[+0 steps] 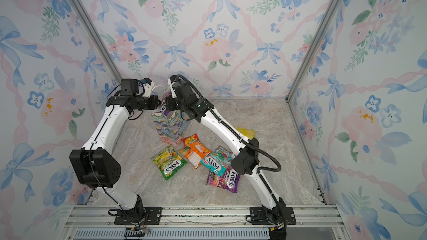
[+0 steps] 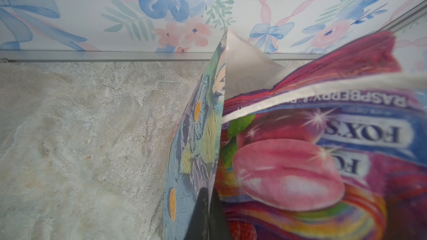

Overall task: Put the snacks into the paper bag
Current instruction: 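Lower the purple candy bag into the gift bag held open by the left gripper, then open the right gripper and raise it out of the gift bag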

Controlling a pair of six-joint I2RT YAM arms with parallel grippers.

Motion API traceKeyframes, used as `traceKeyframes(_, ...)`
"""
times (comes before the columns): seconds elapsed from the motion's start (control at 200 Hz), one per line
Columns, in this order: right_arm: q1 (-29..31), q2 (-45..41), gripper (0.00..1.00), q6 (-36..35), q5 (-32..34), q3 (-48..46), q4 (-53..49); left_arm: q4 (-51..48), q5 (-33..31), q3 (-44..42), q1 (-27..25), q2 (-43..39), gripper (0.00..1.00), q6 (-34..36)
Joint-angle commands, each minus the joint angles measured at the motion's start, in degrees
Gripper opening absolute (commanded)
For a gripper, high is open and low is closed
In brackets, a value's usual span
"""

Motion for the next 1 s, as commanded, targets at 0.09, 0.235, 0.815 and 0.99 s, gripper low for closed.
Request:
traceKeyframes(0.09,-0.81,-1.74,0.28,0.59,-1.38,-0.37,3.02,-0.8,0.63,0.33,0.69,-0.82,0.0,-0.49)
traceKeyframes(0.235,-1.07,-5.08,0.6,-0.14,-1.2,-3.24,4.19,-0.74,0.55,0.27,0.84,-0.88,0.0,-0.4)
traceKeyframes(0.815,-1.77,-16.9,0.97,-4.21,-9.64,-11.87,5.22,-0.78,0.47,0.13,0.99,-0.67,0.0,-0.41)
traceKeyframes(0.99,-2.35,-27.39,0.97,-7.23,-10.33,-26.54,5.0,-0.78,-0.03,0.04,0.99,-0.72,0.0,-0.32)
